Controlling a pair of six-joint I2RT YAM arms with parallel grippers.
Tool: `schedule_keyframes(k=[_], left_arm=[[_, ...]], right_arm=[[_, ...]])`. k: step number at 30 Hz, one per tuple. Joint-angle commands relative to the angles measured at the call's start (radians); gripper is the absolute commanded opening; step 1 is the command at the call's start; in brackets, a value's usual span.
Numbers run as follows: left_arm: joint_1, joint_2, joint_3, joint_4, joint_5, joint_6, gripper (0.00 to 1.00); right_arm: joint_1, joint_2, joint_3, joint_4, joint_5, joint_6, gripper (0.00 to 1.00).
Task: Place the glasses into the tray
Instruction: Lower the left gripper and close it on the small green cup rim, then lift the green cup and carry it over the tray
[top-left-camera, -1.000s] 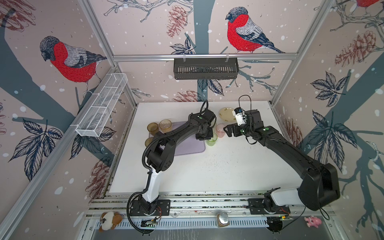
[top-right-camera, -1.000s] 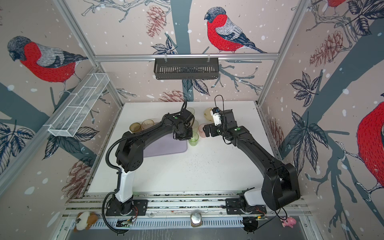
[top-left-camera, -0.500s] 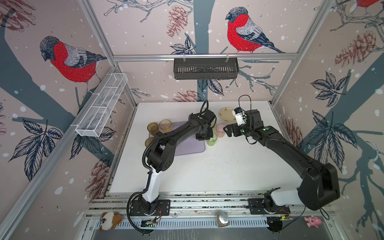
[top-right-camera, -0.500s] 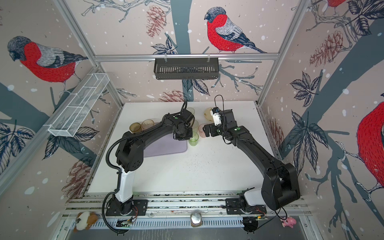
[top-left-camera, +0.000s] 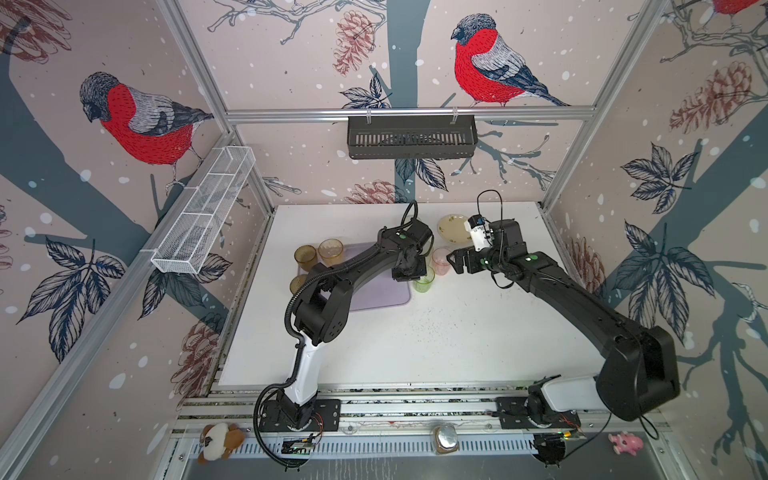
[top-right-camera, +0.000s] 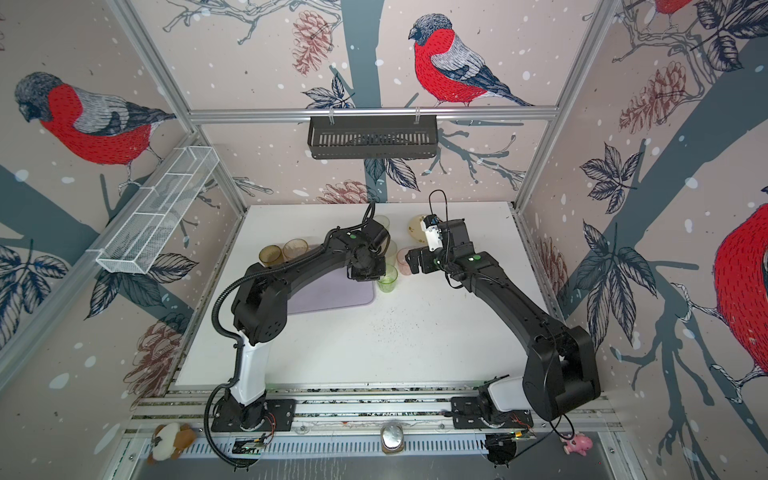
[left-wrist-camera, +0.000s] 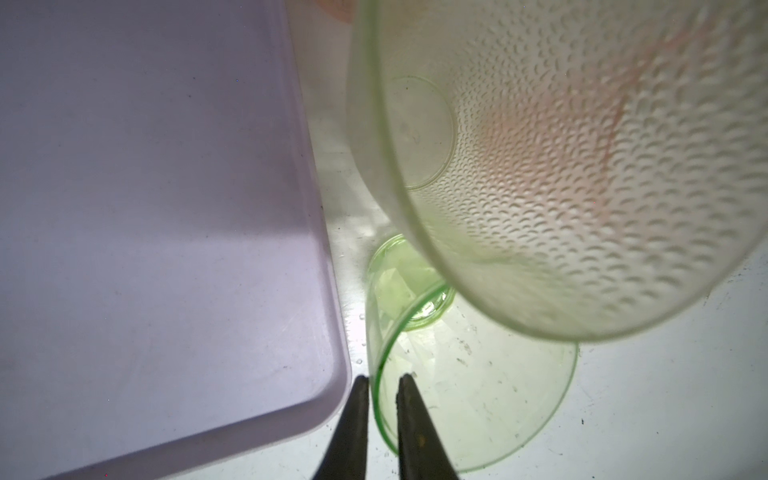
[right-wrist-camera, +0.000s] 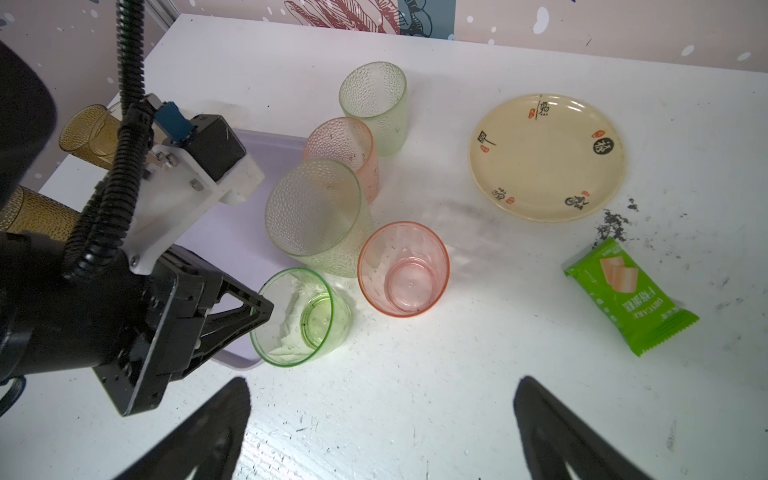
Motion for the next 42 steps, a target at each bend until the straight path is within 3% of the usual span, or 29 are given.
schedule_keyframes(k=[1, 42], left_arm=[[0.000, 0.001, 0.004, -0.018, -0.013, -0.008, 0.16], [-0.002, -0.047, -0.029, -0.044, -0.017, 0.009, 0.03]], right_arm=[[-0.001, -0.005, 0.007, -0.004, -0.005, 0.006, 1.00], [-0.002, -0.015, 0.001, 0.001, -0.001, 0.006, 1.00]])
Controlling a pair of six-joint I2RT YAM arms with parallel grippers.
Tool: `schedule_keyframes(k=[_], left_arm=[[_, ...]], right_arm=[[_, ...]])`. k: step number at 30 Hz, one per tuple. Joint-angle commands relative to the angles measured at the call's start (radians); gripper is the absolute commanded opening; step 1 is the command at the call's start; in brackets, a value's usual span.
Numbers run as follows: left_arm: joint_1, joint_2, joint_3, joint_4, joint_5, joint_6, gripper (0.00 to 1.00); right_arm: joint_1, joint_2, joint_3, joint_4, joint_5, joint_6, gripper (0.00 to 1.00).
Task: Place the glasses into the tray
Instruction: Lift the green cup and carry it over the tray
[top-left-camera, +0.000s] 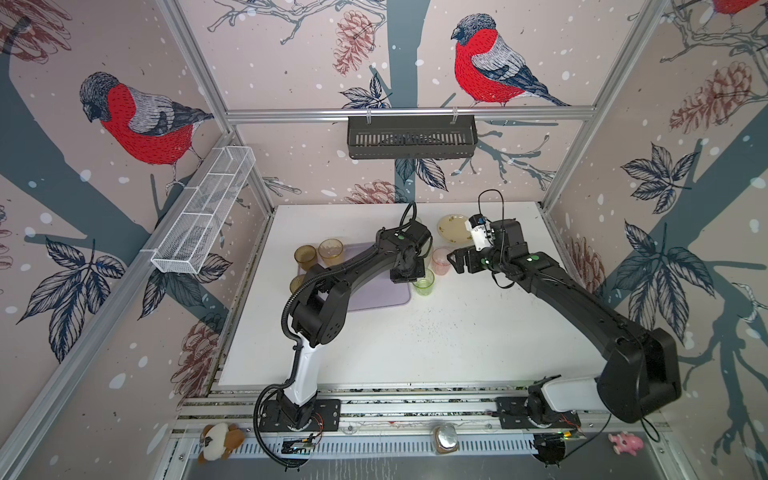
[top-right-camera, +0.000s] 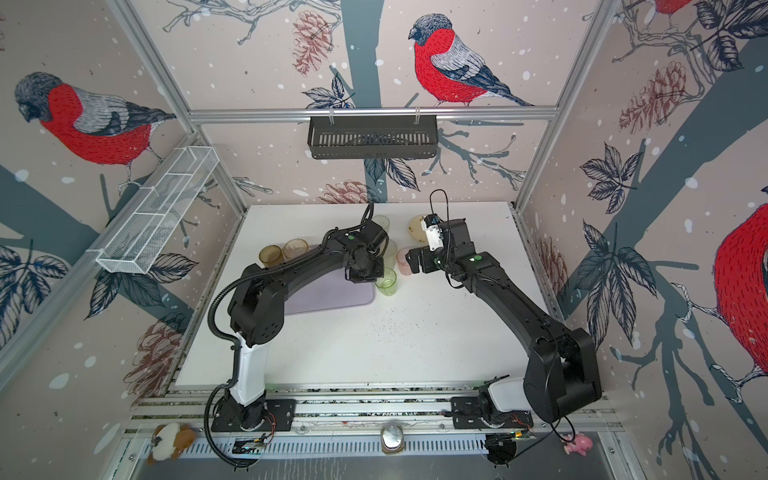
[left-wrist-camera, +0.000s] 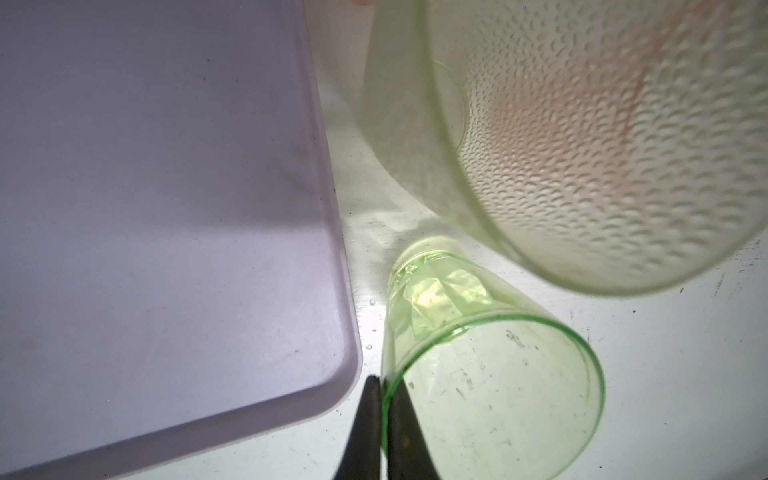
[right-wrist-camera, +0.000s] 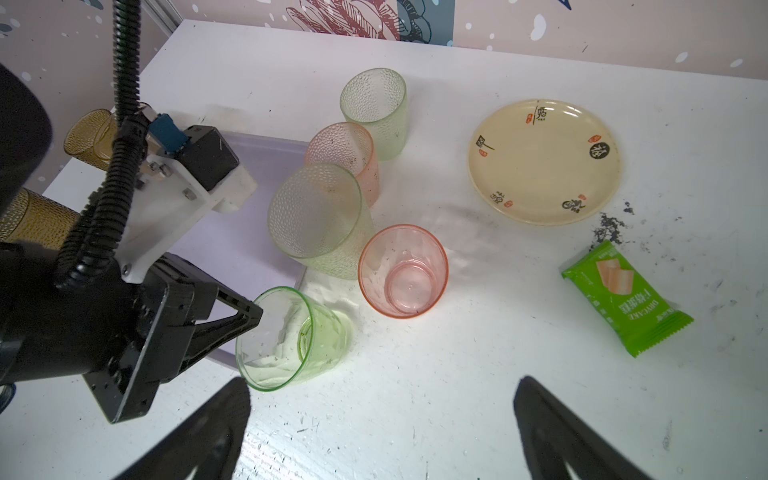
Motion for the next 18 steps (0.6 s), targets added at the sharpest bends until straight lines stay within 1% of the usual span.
schedule_keyframes(k=[1, 9, 18], left_arm=[[-0.002, -0.023, -0.001, -0.031, -0.017, 0.002, 0.03], [-0.004, -0.051, -0.001, -0.050, -0.014, 0.003, 0.02], [-0.003, -0.087, -0.004, -0.097, -0.039, 0.006, 0.02]], right_arm=[[0.000, -0.005, 0.001, 0.001, -0.002, 0.005, 1.00], [-0.001, -0.003, 0.003, 0.003, -0.008, 0.008, 1.00], [0.000, 0.002, 0.004, 0.005, -0.026, 0.008, 1.00]])
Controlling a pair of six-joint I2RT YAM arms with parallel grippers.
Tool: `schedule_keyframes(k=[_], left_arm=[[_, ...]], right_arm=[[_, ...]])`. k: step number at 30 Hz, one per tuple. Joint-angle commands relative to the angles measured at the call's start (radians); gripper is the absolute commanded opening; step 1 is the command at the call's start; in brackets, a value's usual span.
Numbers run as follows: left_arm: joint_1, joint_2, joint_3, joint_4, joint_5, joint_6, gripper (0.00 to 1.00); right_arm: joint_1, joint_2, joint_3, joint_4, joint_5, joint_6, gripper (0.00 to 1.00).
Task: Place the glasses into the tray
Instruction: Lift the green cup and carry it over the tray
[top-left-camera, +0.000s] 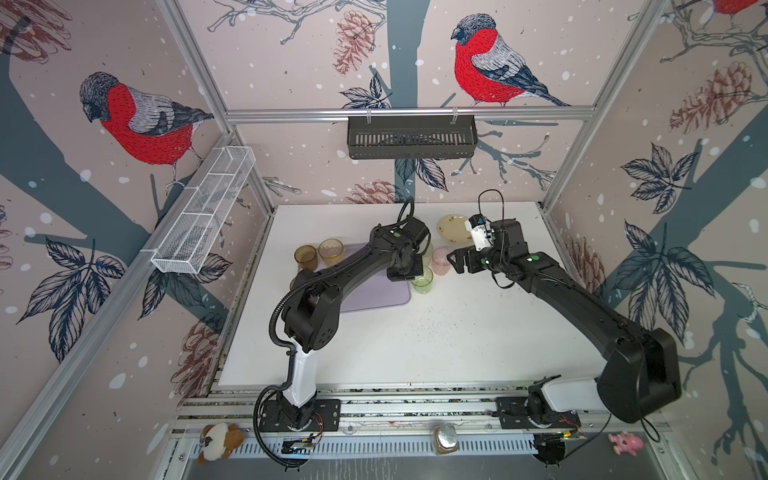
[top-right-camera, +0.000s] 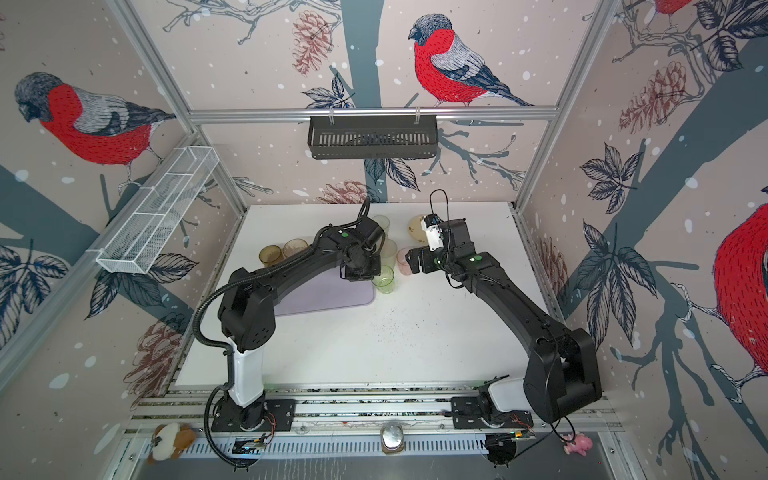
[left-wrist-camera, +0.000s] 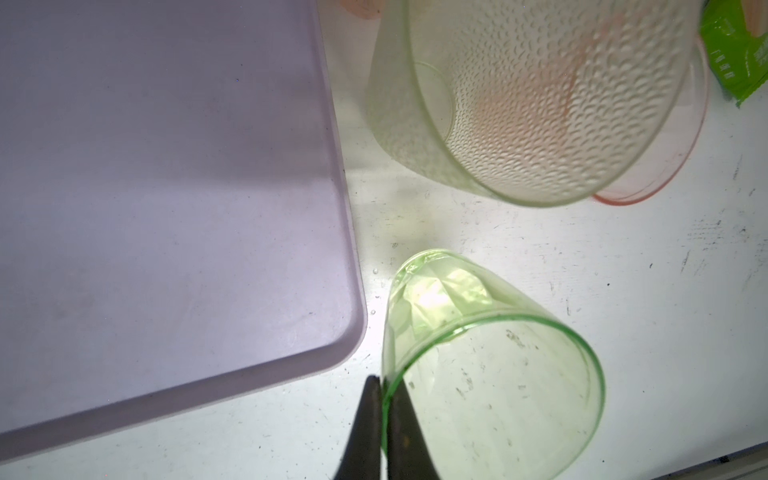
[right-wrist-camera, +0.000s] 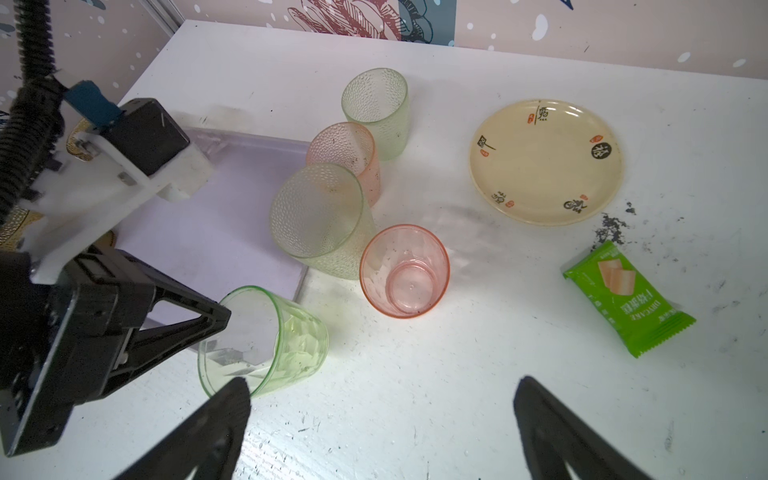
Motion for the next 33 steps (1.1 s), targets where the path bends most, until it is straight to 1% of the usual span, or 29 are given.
schedule_keyframes(k=[1, 6, 16, 33], left_arm=[[-0.001, -0.019, -0.002, -0.051, -0.035, 0.003, 0.02], [0.006, -0.042, -0.012, -0.083, -0.058, 0.005, 0.02], [0.058, -0.098, -0.042, -0.099, -0.070, 0.014, 0.01], [0.181, -0.177, -0.098, -0.132, -0.124, 0.061, 0.01]], right_arm=[[-0.001, 0.002, 0.006, 0.005, -0.020, 0.008, 0.99], [0.000, 0.003, 0.009, 0.005, -0.024, 0.007, 1.00], [0.029, -0.019, 0.003, 0.045, -0.087, -0.002, 1.00], [0.180, -0.040, 0.012, 0.086, -0.099, -0.111, 1.00]])
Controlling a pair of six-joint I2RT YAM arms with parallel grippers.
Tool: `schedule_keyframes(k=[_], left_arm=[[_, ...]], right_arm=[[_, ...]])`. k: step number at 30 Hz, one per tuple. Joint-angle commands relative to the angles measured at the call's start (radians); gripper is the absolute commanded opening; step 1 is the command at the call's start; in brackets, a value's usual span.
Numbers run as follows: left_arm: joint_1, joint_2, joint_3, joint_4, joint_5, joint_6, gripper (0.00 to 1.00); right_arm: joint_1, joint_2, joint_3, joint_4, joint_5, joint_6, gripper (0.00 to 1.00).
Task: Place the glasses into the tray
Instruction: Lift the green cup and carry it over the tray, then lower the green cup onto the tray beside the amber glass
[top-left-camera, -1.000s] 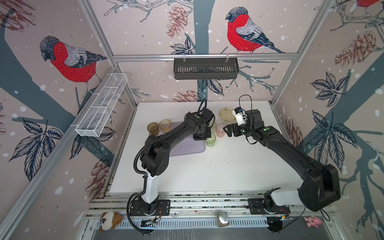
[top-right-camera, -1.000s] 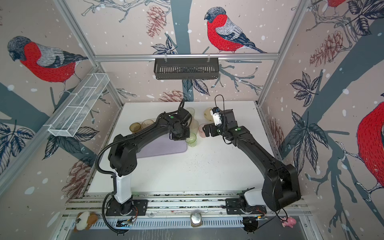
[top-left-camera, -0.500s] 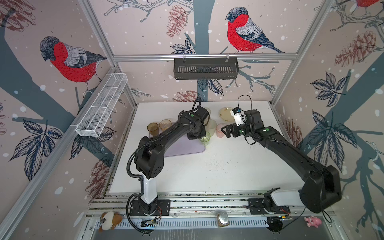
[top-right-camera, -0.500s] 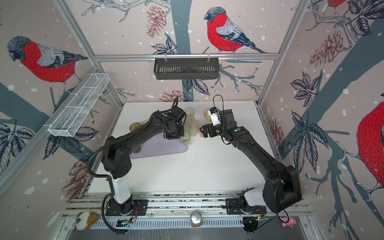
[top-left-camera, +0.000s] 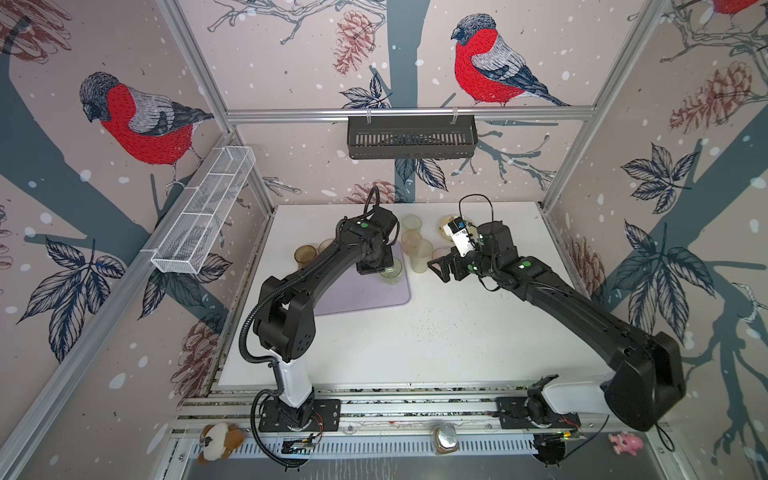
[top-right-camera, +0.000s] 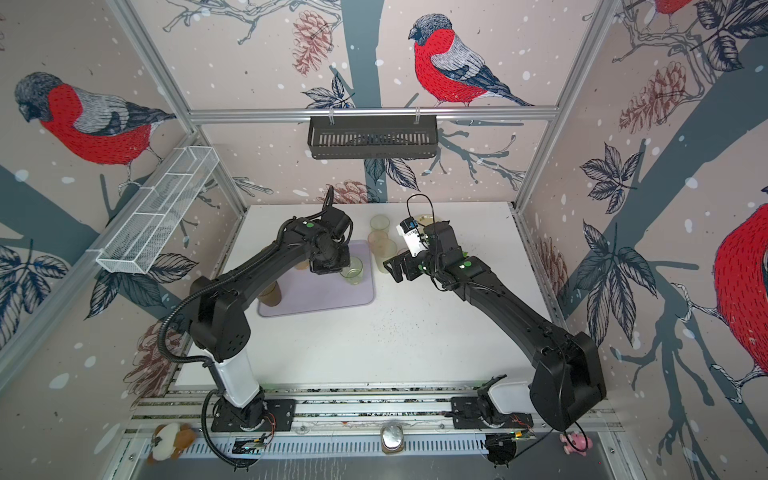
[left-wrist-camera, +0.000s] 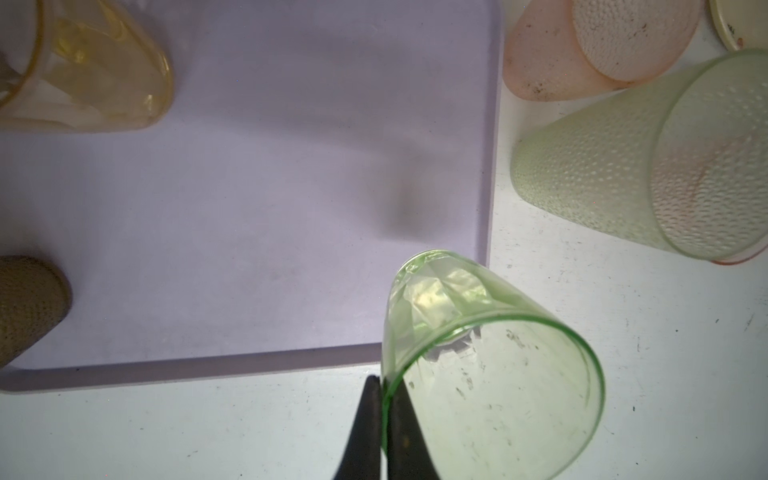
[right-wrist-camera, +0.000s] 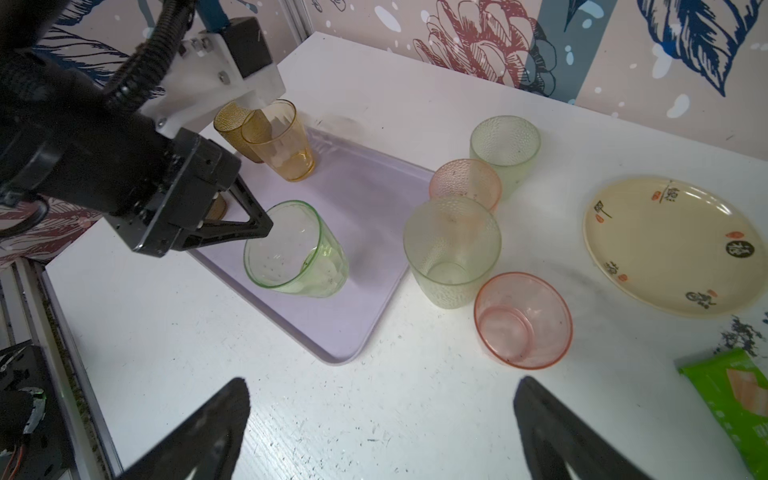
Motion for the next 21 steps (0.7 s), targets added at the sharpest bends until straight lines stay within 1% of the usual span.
schedule_keyframes(k=[1, 7, 21], left_arm=[[0.020, -0.019, -0.010, -0.034, -0.033, 0.016, 0.01], [0.069, -0.036, -0.030, -0.037, -0.053, 0.036, 0.01], [0.169, -0.056, -0.044, -0.059, -0.104, 0.073, 0.00]], right_arm=[[0.027, -0.006, 0.005, 0.028, -0.013, -0.047, 1.00], [0.061, -0.008, 0.005, 0.035, -0.033, -0.067, 1.00], [0.064, -0.016, -0.003, 0.038, -0.036, -0.076, 1.00]])
